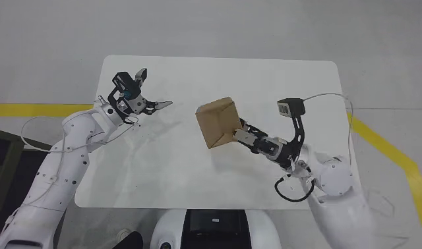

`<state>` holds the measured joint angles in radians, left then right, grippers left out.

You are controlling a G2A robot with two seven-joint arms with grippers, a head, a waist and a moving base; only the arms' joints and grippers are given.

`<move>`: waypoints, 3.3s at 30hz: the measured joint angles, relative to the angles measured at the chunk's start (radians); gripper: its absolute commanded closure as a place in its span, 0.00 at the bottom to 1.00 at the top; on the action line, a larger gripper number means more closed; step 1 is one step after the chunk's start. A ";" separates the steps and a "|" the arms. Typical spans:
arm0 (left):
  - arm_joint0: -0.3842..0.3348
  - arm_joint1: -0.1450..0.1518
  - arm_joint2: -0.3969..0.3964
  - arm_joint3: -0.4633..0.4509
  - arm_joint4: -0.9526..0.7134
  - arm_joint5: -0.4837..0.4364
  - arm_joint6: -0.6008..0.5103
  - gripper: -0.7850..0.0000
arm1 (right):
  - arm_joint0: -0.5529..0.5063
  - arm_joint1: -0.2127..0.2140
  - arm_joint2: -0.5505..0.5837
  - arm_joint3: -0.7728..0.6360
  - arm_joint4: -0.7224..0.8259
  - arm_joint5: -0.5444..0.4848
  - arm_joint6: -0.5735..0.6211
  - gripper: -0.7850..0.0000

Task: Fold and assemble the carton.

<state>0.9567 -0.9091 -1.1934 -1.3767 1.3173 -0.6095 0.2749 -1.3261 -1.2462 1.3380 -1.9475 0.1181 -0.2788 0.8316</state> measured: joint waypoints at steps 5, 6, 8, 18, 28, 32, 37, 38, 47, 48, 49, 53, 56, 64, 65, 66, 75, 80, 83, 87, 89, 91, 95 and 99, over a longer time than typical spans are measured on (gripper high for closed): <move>0.000 0.000 0.000 0.000 0.000 0.000 0.000 0.00 | -0.009 0.012 -0.010 -0.050 -0.220 0.155 0.013 1.00; 0.000 0.000 0.000 0.000 0.000 0.000 0.000 0.00 | -0.012 0.014 -0.009 -0.055 -0.249 0.180 0.010 1.00; 0.000 0.000 0.000 0.000 0.000 0.000 0.000 0.00 | -0.026 0.016 -0.003 -0.062 -0.291 0.226 -0.013 1.00; 0.000 0.000 0.000 0.000 0.000 0.000 0.000 0.00 | -0.092 0.040 0.058 -0.097 -0.551 0.402 -0.020 1.00; 0.000 0.000 0.000 0.000 0.000 0.000 0.000 0.00 | -0.123 0.065 0.098 -0.171 -0.961 0.562 0.021 1.00; 0.000 0.000 0.000 0.000 0.000 0.000 0.000 0.00 | -0.125 0.070 0.086 -0.172 -1.107 0.607 0.047 1.00; 0.000 0.000 0.000 0.000 0.000 0.000 0.000 0.00 | -0.099 0.069 0.049 -0.131 -1.210 0.638 0.072 1.00; 0.000 0.000 0.000 0.000 0.000 0.000 0.000 0.00 | -0.092 0.067 0.040 -0.118 -1.208 0.644 0.071 1.00; 0.000 0.000 0.000 0.000 0.000 0.000 0.000 0.00 | -0.087 0.059 0.017 -0.066 -1.208 0.672 0.041 0.74; 0.000 0.000 0.000 0.000 0.000 0.000 0.000 0.00 | -0.089 0.058 0.016 -0.066 -1.210 0.674 0.040 0.74; 0.000 0.000 0.000 0.000 0.000 0.000 0.000 0.00 | -0.091 0.058 0.015 -0.067 -1.211 0.674 0.039 0.73; 0.000 0.000 0.000 0.000 0.000 0.000 0.000 0.00 | -0.096 0.055 0.002 -0.067 -1.220 0.671 0.037 0.54; 0.000 0.000 0.000 0.000 0.000 0.000 0.000 0.00 | -0.096 0.053 -0.008 -0.069 -1.221 0.671 0.038 0.05; 0.000 0.000 0.000 0.000 0.000 0.000 0.000 0.00 | -0.098 0.047 -0.018 -0.100 -1.212 0.676 0.032 0.00; 0.000 0.000 0.000 0.000 0.000 0.000 0.000 0.00 | -0.102 0.047 -0.015 -0.110 -1.209 0.677 0.029 0.00; 0.000 0.000 0.000 0.000 0.000 0.000 0.000 0.00 | -0.104 0.047 -0.012 -0.118 -1.206 0.677 0.027 0.00; 0.000 0.000 0.000 0.000 0.000 0.000 0.000 0.00 | -0.136 0.046 0.059 -0.223 -1.147 0.648 -0.029 0.00; 0.000 0.000 0.000 0.000 0.000 0.000 0.000 0.00 | -0.167 0.047 0.126 -0.256 -1.095 0.609 -0.089 0.00; 0.000 0.000 0.000 0.000 0.000 0.000 0.000 0.00 | -0.192 0.047 0.181 -0.248 -1.007 0.556 -0.151 0.00; 0.000 0.000 0.000 0.000 0.000 0.000 0.000 0.00 | -0.247 0.046 0.284 -0.233 -0.873 0.471 -0.255 0.00; 0.000 0.000 0.000 0.000 0.000 0.000 0.000 0.00 | -0.284 0.048 0.340 -0.231 -0.841 0.442 -0.275 0.00; 0.000 0.000 0.000 0.000 0.000 0.000 0.000 0.00 | -0.307 0.049 0.378 -0.238 -0.818 0.431 -0.277 0.00; 0.000 0.000 0.000 0.000 0.000 0.000 0.000 0.00 | -0.338 0.050 0.448 -0.243 -0.746 0.396 -0.291 0.00; 0.000 0.000 0.000 0.000 0.000 0.000 0.000 0.00 | -0.354 0.049 0.489 -0.238 -0.686 0.363 -0.326 0.00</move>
<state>0.9567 -0.9091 -1.1934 -1.3767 1.3173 -0.6095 0.2749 -1.6798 -1.1970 1.8267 -2.1854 -0.5675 0.0843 0.5059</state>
